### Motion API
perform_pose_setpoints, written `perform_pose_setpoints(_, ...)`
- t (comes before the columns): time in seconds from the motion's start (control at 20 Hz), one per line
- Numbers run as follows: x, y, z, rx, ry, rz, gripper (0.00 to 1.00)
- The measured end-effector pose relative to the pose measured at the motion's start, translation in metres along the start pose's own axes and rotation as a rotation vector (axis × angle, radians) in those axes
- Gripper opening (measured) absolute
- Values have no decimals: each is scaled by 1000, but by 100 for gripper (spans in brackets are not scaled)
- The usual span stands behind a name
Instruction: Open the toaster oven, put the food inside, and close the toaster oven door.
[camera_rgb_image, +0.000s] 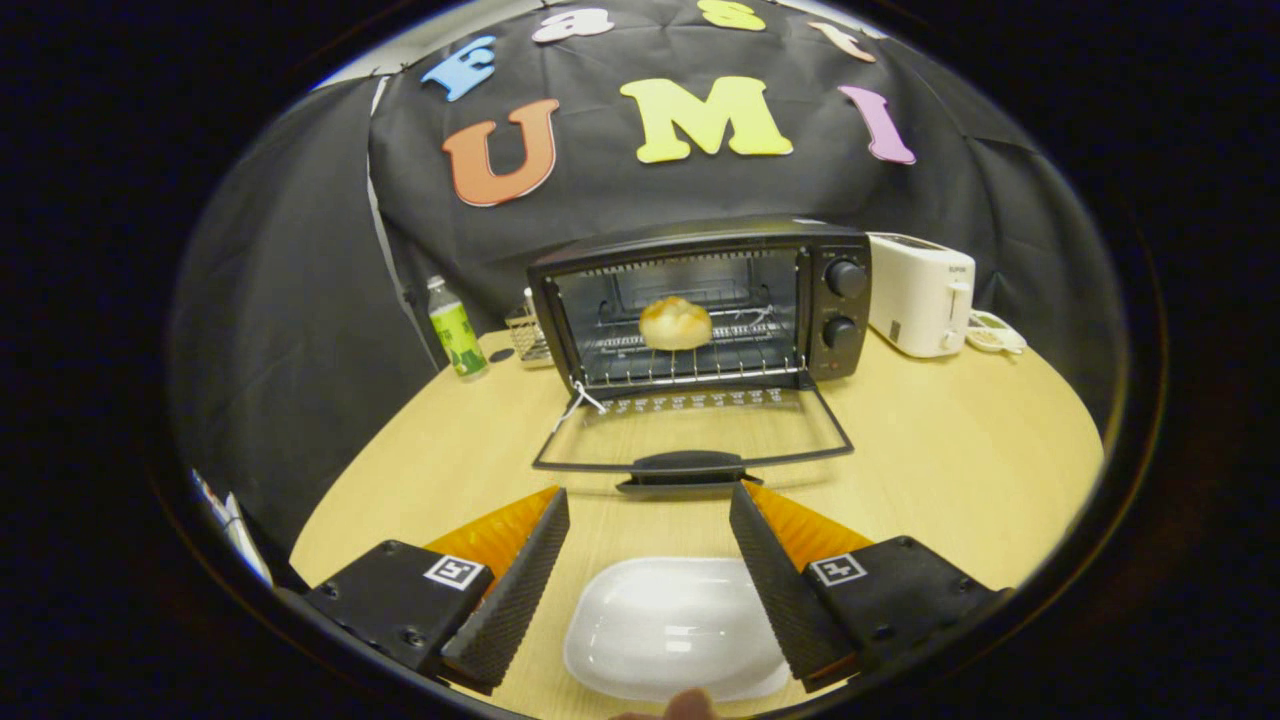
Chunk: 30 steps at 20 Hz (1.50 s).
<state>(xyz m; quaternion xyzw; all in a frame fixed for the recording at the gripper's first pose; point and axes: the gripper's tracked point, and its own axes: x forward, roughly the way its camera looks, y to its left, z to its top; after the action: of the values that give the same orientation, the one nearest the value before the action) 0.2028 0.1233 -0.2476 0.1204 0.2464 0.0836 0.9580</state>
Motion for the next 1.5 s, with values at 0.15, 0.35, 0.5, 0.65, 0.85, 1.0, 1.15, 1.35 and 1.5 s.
perform_pose_setpoints(0.15,11,-6,-19,12,52,-14,100)
perform_pose_setpoints(0.35,26,-6,-30,27,112,-15,100)
perform_pose_setpoints(0.5,42,-9,-38,31,157,-26,100)
perform_pose_setpoints(0.65,55,-11,-42,21,189,-35,100)
perform_pose_setpoints(0.85,67,-20,-33,-4,191,-76,100)
perform_pose_setpoints(1.0,76,-27,-27,-8,178,-106,100)
perform_pose_setpoints(1.15,72,-26,-22,-17,172,-116,100)
perform_pose_setpoints(1.35,59,-22,-2,-38,130,-127,100)
perform_pose_setpoints(1.5,53,-20,13,-27,100,-113,100)
